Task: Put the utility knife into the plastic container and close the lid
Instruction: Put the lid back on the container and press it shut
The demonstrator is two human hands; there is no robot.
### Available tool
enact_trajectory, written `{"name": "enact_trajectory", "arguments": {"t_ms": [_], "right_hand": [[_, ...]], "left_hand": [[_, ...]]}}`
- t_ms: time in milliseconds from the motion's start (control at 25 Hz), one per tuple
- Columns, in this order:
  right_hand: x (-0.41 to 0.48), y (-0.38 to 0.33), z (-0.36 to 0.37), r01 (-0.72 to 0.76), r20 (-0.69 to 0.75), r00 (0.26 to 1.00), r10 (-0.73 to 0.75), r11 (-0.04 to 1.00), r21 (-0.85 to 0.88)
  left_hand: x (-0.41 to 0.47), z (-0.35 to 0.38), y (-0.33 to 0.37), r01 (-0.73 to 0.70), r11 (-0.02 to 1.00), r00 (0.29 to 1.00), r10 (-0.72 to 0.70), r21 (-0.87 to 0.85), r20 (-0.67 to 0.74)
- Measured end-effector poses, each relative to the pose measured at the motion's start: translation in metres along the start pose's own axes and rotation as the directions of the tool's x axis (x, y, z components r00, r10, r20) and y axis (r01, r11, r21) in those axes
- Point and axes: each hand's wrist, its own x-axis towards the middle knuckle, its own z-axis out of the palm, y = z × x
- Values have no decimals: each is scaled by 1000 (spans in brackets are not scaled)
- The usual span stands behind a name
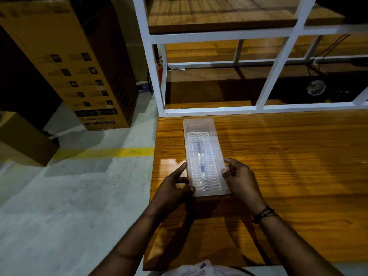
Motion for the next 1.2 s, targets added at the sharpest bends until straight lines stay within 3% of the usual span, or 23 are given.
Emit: {"name": "enact_trajectory", "arguments": {"t_ms": [520, 680, 840, 1200], "right_hand": [[3, 10, -1, -24, 94, 995, 21, 999, 35], [14, 15, -4, -82, 69, 995, 76, 994, 75], [27, 12, -6, -197, 94, 980, 177, 940, 280], [32, 11, -10, -123, 139, 987, 85, 948, 294]], "left_hand": [[5, -1, -3, 20, 999, 1000, -20, 35, -6], [14, 2, -2, 58, 998, 991, -58, -6, -122], [30, 8, 9, 75, 989, 969, -103, -126, -225], [37, 5, 11, 72, 988, 966, -103, -135, -236]]}}
